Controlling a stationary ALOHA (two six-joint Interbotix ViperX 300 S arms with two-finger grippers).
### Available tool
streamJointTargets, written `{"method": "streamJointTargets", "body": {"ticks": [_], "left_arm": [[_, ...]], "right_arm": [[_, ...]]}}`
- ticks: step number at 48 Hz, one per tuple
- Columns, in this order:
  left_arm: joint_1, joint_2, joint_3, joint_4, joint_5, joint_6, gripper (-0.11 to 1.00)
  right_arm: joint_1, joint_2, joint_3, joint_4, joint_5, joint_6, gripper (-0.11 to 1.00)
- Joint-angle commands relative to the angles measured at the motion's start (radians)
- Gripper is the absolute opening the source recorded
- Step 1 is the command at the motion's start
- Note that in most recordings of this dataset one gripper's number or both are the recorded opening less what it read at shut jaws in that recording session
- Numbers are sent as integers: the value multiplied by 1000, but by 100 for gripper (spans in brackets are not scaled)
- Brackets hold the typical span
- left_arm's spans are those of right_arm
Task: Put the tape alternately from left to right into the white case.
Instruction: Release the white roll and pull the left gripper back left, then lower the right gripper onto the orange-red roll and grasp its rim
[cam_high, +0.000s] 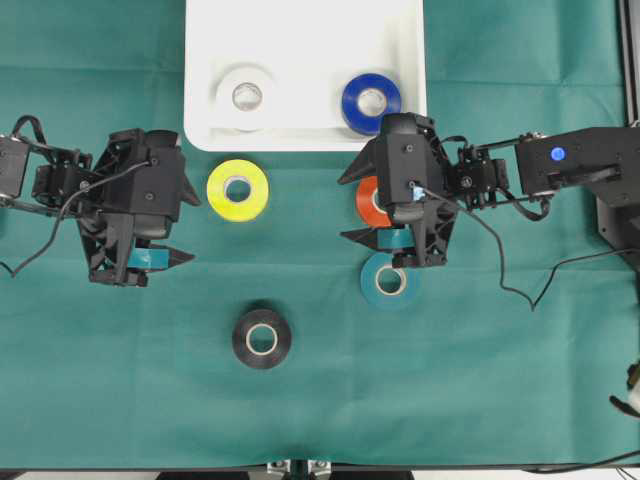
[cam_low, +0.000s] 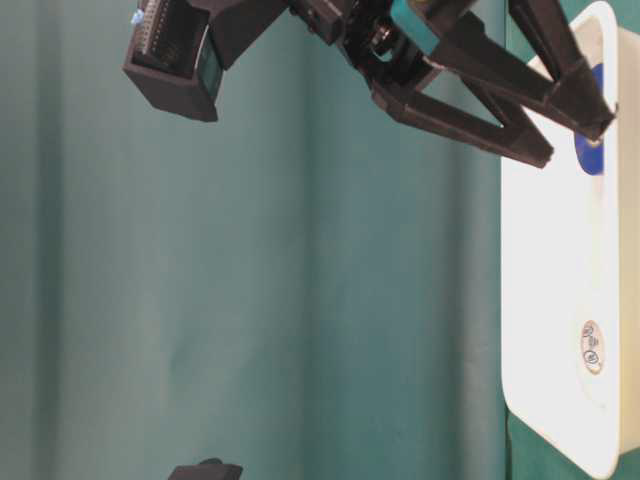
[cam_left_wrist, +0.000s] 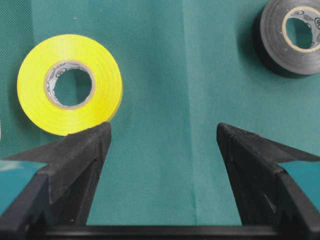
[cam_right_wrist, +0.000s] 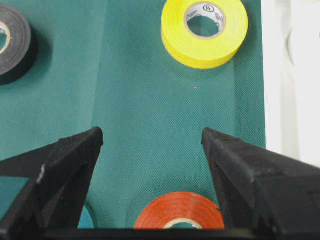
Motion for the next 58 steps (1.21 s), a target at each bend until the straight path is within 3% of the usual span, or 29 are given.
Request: {"method": "streamJointTargets", "body": {"ticks": [1, 23, 42, 58], "left_arm": [[-3, -18, -12, -2, -6, 0, 87], [-5, -18, -12, -2, -6, 2, 87], [-5, -18, -11, -2, -6, 2, 87], [-5, -15, -15, -2, -6, 2, 87]], "right_arm": [[3, -9, -9, -2, -9, 0, 84], [5, -9, 0, 2, 31, 31, 84], [14, -17, 5, 2, 245, 120, 84], [29, -11, 15, 2, 290, 129, 84]]}}
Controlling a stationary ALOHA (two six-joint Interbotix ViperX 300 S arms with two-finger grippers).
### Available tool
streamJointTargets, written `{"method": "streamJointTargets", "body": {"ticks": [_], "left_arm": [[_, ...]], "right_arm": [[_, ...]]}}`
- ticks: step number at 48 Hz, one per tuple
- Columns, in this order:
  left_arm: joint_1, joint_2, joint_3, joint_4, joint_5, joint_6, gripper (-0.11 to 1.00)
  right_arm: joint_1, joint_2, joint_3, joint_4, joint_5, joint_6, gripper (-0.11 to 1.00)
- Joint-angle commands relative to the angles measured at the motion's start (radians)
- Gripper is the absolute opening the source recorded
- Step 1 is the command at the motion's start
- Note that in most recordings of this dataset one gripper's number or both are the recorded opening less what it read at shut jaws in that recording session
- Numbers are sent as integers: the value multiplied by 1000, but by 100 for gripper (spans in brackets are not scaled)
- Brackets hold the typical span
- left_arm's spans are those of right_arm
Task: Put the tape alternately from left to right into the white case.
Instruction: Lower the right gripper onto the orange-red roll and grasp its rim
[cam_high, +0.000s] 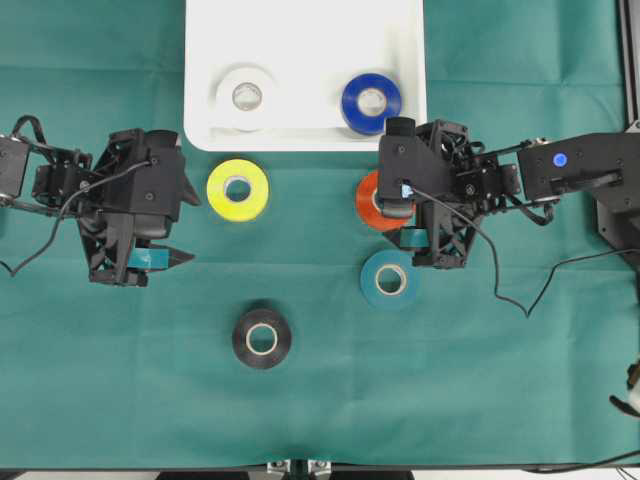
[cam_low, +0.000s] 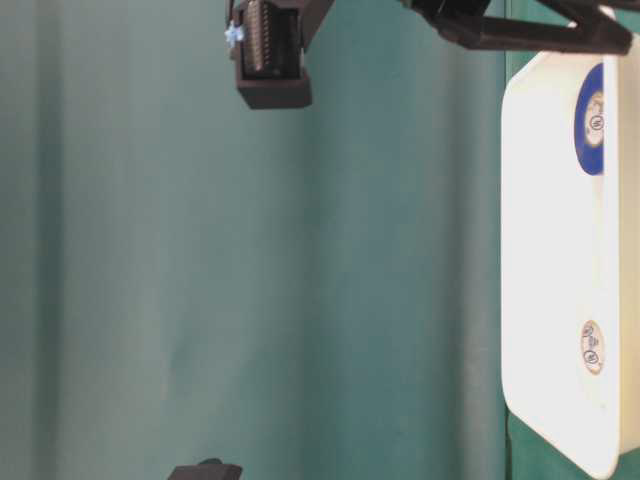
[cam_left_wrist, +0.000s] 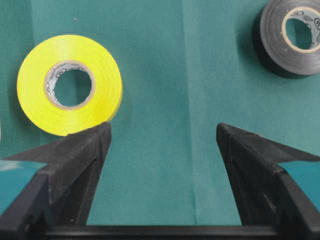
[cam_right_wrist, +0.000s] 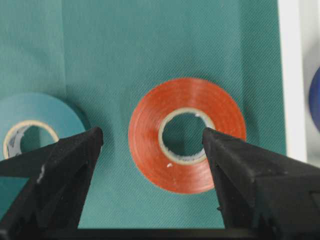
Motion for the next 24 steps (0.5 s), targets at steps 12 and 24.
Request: {"method": "streamJointTargets", "body": {"ticks": [12, 24], "left_arm": [[-3, -9, -17, -2, -8, 2, 87], [-3, -8, -17, -2, -6, 2, 87]], "right_arm": [[6, 31, -6, 2, -14, 2, 84], [6, 78, -20, 0, -25, 6, 84]]}}
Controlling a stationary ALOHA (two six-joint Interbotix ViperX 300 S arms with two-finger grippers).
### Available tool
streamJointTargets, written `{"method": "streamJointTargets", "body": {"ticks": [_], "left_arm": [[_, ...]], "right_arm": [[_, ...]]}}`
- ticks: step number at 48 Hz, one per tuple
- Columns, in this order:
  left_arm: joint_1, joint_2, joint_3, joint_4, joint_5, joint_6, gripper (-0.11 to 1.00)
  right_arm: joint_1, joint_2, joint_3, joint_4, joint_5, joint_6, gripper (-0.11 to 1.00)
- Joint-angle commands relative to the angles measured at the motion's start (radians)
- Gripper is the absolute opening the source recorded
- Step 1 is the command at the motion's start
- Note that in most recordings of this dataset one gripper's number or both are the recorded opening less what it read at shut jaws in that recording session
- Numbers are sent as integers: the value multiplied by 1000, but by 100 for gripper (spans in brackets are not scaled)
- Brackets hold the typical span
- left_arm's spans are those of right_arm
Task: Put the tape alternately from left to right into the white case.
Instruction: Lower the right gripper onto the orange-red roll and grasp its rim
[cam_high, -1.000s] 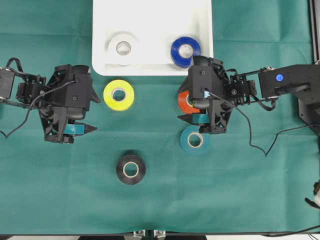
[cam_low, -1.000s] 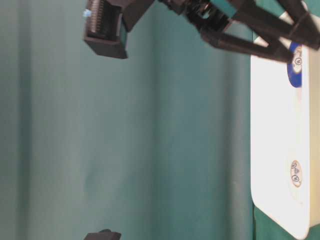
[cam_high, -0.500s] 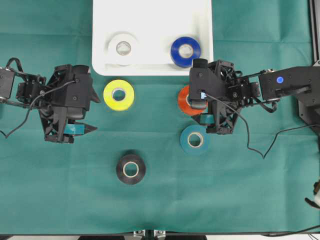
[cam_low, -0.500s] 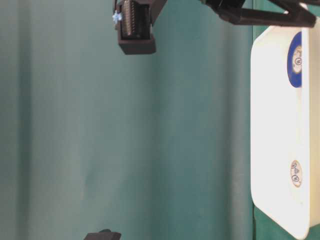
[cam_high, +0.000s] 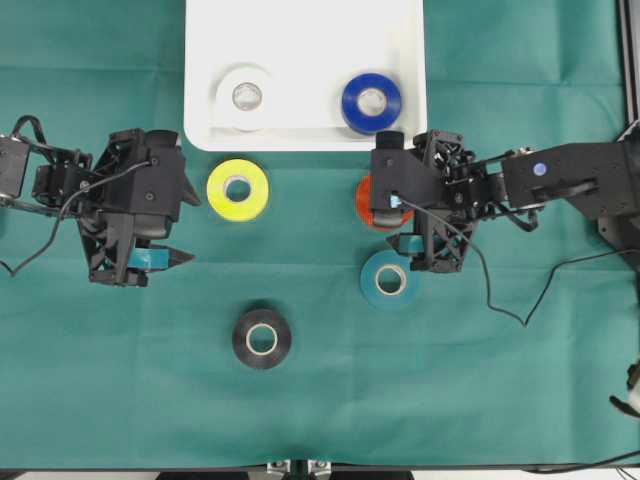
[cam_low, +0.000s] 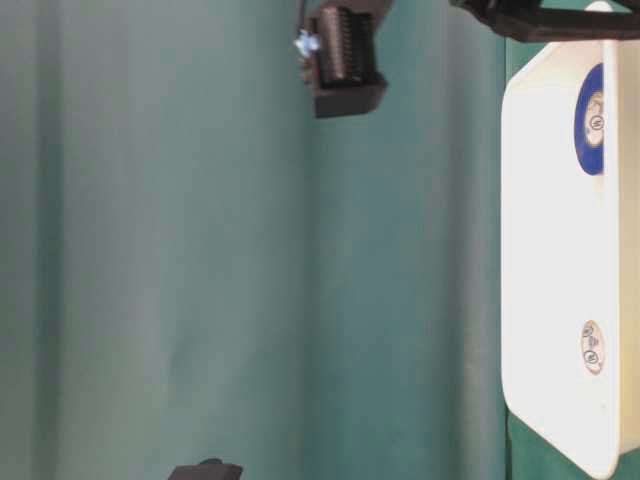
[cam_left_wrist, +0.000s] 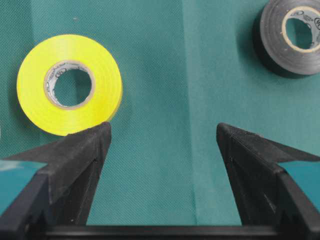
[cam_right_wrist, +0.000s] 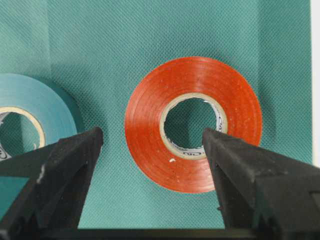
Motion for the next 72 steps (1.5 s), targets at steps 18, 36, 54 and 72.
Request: {"method": "streamJointTargets", "body": {"ticks": [18, 36, 54, 72], "left_arm": [[-2, -8, -15, -2, -8, 2, 87], [-2, -8, -12, -2, -11, 2, 87], [-2, -8, -12, -2, -11, 2, 87], [-3, -8, -15, -2, -11, 0, 87]], "right_arm": [[-3, -3, -12, -2, -17, 11, 83], [-21, 40, -15, -2, -38, 11, 83], [-26, 67, -17, -2, -55, 12, 83], [-26, 72, -21, -2, -61, 43, 65]]}}
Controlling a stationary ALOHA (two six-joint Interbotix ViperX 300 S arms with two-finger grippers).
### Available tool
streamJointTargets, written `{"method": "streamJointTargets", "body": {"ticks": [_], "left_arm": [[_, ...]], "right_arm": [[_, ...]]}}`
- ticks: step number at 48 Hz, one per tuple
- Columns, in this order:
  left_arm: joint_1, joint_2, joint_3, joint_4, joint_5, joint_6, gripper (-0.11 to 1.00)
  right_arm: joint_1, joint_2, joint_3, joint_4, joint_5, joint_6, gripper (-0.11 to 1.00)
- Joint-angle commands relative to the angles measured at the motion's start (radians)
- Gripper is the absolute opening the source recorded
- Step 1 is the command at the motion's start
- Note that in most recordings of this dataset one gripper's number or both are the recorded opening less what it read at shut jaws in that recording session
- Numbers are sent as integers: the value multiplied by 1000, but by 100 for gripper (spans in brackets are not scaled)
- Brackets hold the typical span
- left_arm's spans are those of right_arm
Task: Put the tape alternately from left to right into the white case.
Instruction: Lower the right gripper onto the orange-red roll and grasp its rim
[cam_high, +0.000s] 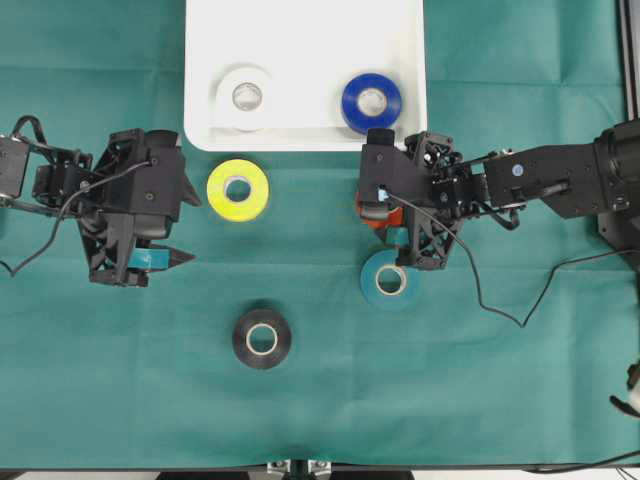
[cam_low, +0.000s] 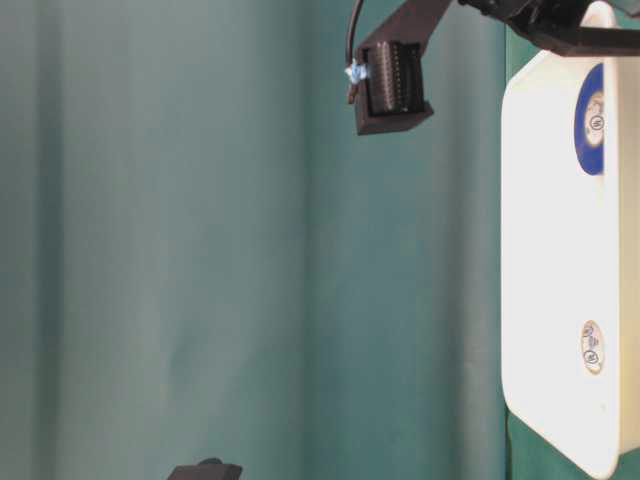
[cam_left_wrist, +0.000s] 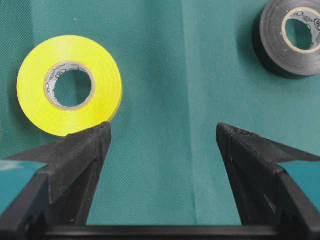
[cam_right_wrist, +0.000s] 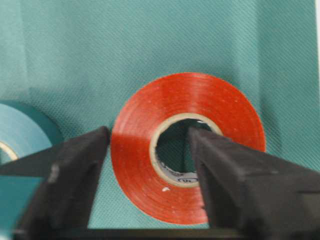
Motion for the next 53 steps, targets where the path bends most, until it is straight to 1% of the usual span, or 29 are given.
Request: {"method": "streamJointTargets", "body": {"ticks": [1, 5, 6, 7, 22, 41, 53], "left_arm": [[-3, -9, -15, -2, -8, 0, 87], [-3, -9, -15, -2, -8, 0, 87], [-5, -9, -15, -2, -8, 0, 87], [-3, -9, -17, -2, -8, 0, 87], [-5, -11, -15, -2, -8, 0, 87], [-5, -11, -17, -2, -5, 0, 87], [-3, -11, -17, -2, -5, 0, 87]], "right_arm": [[-2, -6, -14, -2, 2, 2, 60], [-2, -8, -17, -2, 8, 3, 38], [-2, -8, -17, 0, 11, 3, 33], [-2, -9, -17, -2, 12, 3, 30], [12, -57, -20, -2, 9, 3, 30], [71, -155, -57, 2, 8, 3, 30], [78, -187, -60, 2, 3, 5, 30]]}}
